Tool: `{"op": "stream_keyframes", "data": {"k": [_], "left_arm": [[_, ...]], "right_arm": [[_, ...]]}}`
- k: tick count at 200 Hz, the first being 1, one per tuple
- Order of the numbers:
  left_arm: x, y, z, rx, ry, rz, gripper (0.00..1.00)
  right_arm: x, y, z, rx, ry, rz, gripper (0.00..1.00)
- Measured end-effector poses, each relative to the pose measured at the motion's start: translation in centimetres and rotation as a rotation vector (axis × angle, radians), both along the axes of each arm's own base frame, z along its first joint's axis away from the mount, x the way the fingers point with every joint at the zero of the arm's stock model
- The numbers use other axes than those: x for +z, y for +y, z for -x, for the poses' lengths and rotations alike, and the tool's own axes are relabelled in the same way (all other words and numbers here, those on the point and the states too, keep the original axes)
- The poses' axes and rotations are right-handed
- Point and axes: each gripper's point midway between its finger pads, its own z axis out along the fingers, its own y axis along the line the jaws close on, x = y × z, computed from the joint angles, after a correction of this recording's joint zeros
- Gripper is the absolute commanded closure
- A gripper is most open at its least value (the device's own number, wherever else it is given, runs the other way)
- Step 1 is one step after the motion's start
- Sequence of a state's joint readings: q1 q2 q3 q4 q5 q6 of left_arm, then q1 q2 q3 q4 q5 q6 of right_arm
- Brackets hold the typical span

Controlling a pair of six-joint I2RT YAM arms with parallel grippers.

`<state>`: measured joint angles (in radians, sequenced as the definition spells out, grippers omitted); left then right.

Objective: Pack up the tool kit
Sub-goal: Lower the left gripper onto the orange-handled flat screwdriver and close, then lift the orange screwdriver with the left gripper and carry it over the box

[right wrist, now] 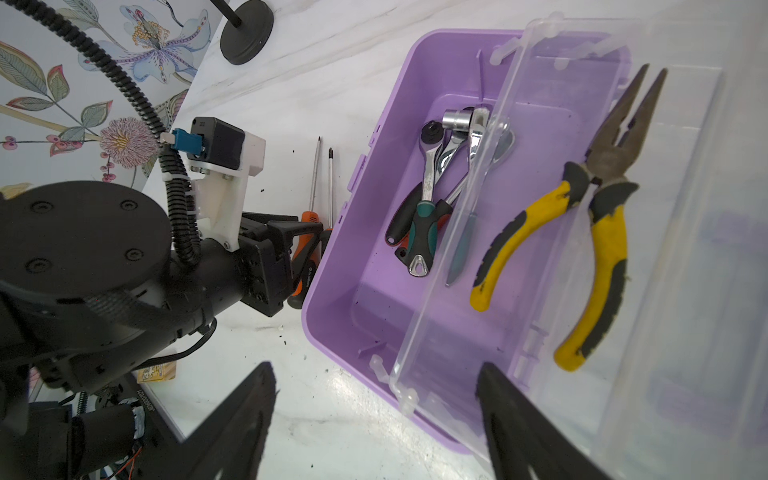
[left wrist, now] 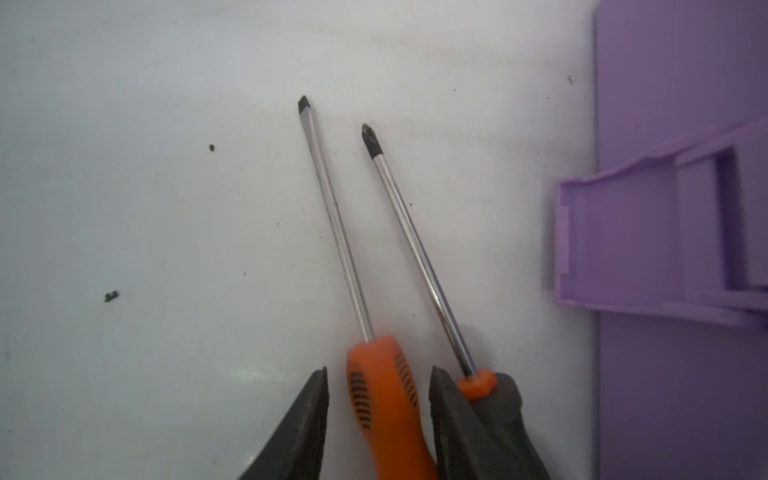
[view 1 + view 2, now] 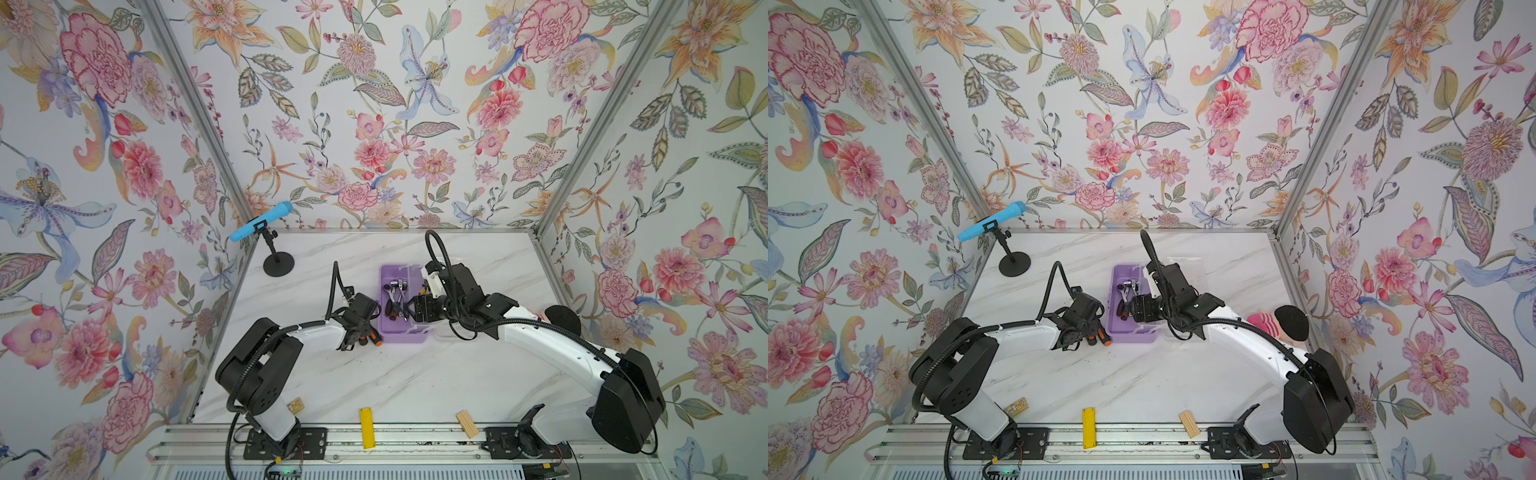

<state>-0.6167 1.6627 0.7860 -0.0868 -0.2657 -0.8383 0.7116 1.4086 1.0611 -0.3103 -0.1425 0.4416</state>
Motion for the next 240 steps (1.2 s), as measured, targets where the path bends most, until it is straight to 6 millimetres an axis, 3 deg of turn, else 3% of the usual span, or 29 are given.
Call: {"op": "stream_keyframes", "data": {"k": [72, 92, 110, 159, 178, 206, 226, 240], "left_arm": [[-0.5, 0.5, -0.7, 0.017, -0.001, 0.004, 0.74], [-0.6, 0.7, -0.8, 0.021, -0.006, 0.004, 0.84], [-0.5, 1.1, -0.8, 0.026, -0.009, 0.004, 1.00], [0.1, 2.9, -0.1, 0.029, 0.000, -0.013, 1.00], [2.3, 2.5, 0.0, 0.004, -0.036, 0.019, 1.00], [8.3, 0.9, -0.9, -0.030, -0.154, 0.109, 1.00], [13.1, -2.0, -1.7, -0.085, -0.251, 0.188, 1.00], [15.8, -5.2, -1.7, -0.149, -0.298, 0.246, 1.00]], "right_arm": [[-0.1, -0.3, -0.3, -0.009, 0.006, -0.002, 0.23], [-0.1, -0.4, -0.4, -0.011, 0.006, -0.002, 0.23], [-0.2, -0.5, -0.4, -0.013, 0.006, -0.001, 0.23], [-0.3, -0.5, -0.5, -0.017, 0.004, -0.005, 0.23], [-0.1, -0.6, -0.5, -0.020, 0.003, -0.012, 0.24], [1.9, -1.5, -0.2, -0.044, -0.038, -0.054, 0.24], [4.4, -3.7, -0.3, -0.106, -0.100, -0.110, 0.24], [6.2, -5.9, -0.9, -0.177, -0.148, -0.153, 0.24]]}}
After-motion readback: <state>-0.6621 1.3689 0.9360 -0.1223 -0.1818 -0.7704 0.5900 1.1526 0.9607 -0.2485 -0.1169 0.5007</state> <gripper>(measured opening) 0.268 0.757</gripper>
